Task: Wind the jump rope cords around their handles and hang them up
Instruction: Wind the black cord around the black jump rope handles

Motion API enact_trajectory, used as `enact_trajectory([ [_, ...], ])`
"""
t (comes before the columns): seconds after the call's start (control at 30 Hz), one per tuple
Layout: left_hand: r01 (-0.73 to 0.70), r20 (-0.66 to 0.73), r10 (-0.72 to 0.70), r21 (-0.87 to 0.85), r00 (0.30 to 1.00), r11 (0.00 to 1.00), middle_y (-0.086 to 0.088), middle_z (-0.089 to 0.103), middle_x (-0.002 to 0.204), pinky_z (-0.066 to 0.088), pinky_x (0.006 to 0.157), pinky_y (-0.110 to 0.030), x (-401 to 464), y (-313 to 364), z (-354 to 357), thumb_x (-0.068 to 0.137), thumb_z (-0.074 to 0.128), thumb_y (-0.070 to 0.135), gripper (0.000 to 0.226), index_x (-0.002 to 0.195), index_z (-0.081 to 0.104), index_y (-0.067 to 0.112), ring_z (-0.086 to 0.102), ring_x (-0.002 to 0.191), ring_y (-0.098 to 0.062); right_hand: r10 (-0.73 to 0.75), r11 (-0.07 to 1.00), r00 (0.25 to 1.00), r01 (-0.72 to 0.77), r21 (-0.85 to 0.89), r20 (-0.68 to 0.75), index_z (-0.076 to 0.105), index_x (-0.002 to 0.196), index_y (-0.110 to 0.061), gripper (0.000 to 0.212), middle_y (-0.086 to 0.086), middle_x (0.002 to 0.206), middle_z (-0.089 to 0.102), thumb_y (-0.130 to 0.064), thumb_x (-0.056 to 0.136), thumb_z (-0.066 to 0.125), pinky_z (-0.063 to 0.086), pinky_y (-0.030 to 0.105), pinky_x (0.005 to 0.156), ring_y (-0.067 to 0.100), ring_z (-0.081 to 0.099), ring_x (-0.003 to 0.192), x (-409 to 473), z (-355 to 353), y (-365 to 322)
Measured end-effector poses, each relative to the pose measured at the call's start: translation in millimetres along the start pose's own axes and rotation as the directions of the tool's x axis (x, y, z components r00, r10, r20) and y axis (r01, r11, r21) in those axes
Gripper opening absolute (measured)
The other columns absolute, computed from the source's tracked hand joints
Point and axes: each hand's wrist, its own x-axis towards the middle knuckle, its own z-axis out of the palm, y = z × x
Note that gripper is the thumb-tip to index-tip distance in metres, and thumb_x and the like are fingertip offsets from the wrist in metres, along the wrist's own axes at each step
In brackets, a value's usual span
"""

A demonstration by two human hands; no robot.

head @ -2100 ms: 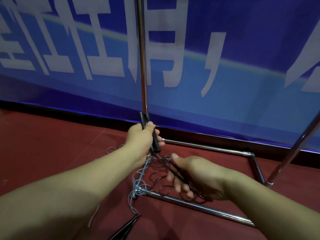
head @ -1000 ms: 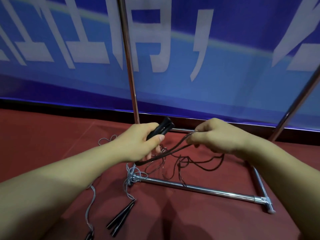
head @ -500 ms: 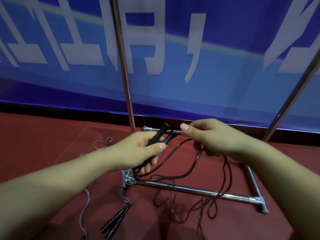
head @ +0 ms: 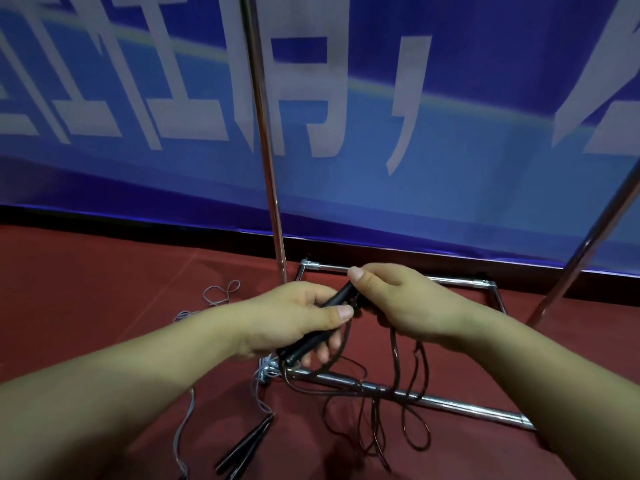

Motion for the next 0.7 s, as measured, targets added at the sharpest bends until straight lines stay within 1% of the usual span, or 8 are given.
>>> enact_trajectory([
  [0.07,0.047,0.018,-0.045,-0.114,0.999,0.992,-0.008,0.069,0.077,0.054,0.057,-0.025,-1,-2,-4,0.098,0.059,0.032,0.022,0.098,0.059,0.01,0.065,0.063,-0.016,-0.003,0.999,1.0,0.003,0.033,0.013,0.058,0.08,-0.019,0.038,-0.015,0.054,0.048,-0.042,0.104,0.04,0.032,0.012,0.049,-0.001,0.04,0.049,0,-3,2],
  [0.13,0.101,0.019,-0.1,-0.184,0.995,0.978,-0.012,0.072,0.079,0.055,0.066,-0.028,-4,-3,-9,0.089,0.06,0.046,0.035,0.092,0.065,0.011,0.067,0.067,-0.019,0.007,0.998,1.0,-0.008,0.062,0.017,0.057,0.081,-0.02,0.036,-0.009,0.063,0.046,-0.044,0.103,0.041,0.031,0.014,0.046,0.003,0.039,0.052,0,-7,4],
  [0.23,0.163,0.036,-0.16,-0.326,0.986,0.931,-0.014,0.071,0.078,0.052,0.069,-0.027,-5,-3,-15,0.091,0.043,0.058,0.054,0.086,0.071,0.012,0.064,0.072,-0.023,0.03,0.992,1.0,-0.029,0.124,-0.002,0.057,0.083,-0.018,0.036,-0.001,0.07,0.048,-0.045,0.103,0.042,0.031,0.017,0.044,0.006,0.039,0.053,-1,-11,8],
  [0.37,0.173,0.082,-0.152,-0.433,0.985,0.884,-0.011,0.07,0.085,0.05,0.064,-0.026,-6,-1,-14,0.105,0.03,0.046,0.051,0.099,0.065,0.01,0.064,0.069,-0.019,-0.015,1.0,0.998,0.016,0.015,-0.066,0.061,0.086,-0.016,0.039,-0.008,0.067,0.047,-0.046,0.102,0.042,0.038,0.029,0.057,0.009,0.042,0.059,-1,-12,8],
  [0.43,0.145,0.079,-0.123,-0.439,0.989,0.887,-0.008,0.071,0.089,0.052,0.061,-0.024,-6,0,-13,0.104,0.039,0.039,0.039,0.11,0.061,0.008,0.064,0.067,-0.016,-0.019,1.0,0.996,0.019,0.0,-0.086,0.063,0.087,-0.016,0.039,-0.009,0.067,0.049,-0.046,0.101,0.042,0.041,0.033,0.062,0.01,0.044,0.061,0,-12,8],
  [0.53,0.089,0.074,-0.064,-0.42,0.995,0.903,-0.006,0.07,0.088,0.053,0.059,-0.021,-5,0,-11,0.094,0.059,0.026,0.027,0.112,0.061,0.006,0.064,0.065,-0.012,-0.033,0.998,0.99,0.027,-0.052,-0.134,0.065,0.085,-0.019,0.036,-0.008,0.068,0.052,-0.045,0.1,0.044,0.045,0.034,0.065,0.007,0.047,0.061,1,-12,8],
  [0.63,0.068,0.053,-0.051,-0.377,0.997,0.924,-0.004,0.068,0.086,0.051,0.057,-0.019,-4,0,-9,0.098,0.059,0.01,0.019,0.115,0.061,0.002,0.063,0.067,-0.01,-0.064,0.993,0.984,0.046,-0.11,-0.168,0.061,0.076,-0.026,0.034,-0.005,0.067,0.053,-0.046,0.099,0.046,0.045,0.034,0.063,0.006,0.047,0.06,1,-11,6],
  [0.7,0.057,0.018,-0.054,-0.345,0.998,0.937,-0.005,0.068,0.086,0.053,0.059,-0.02,-3,0,-8,0.1,0.055,0.006,0.012,0.109,0.063,0.002,0.063,0.07,-0.011,-0.062,0.991,0.983,0.04,-0.124,-0.175,0.064,0.08,-0.027,0.03,0.003,0.07,0.057,-0.047,0.098,0.049,0.047,0.037,0.066,0.008,0.05,0.062,2,-10,6],
])
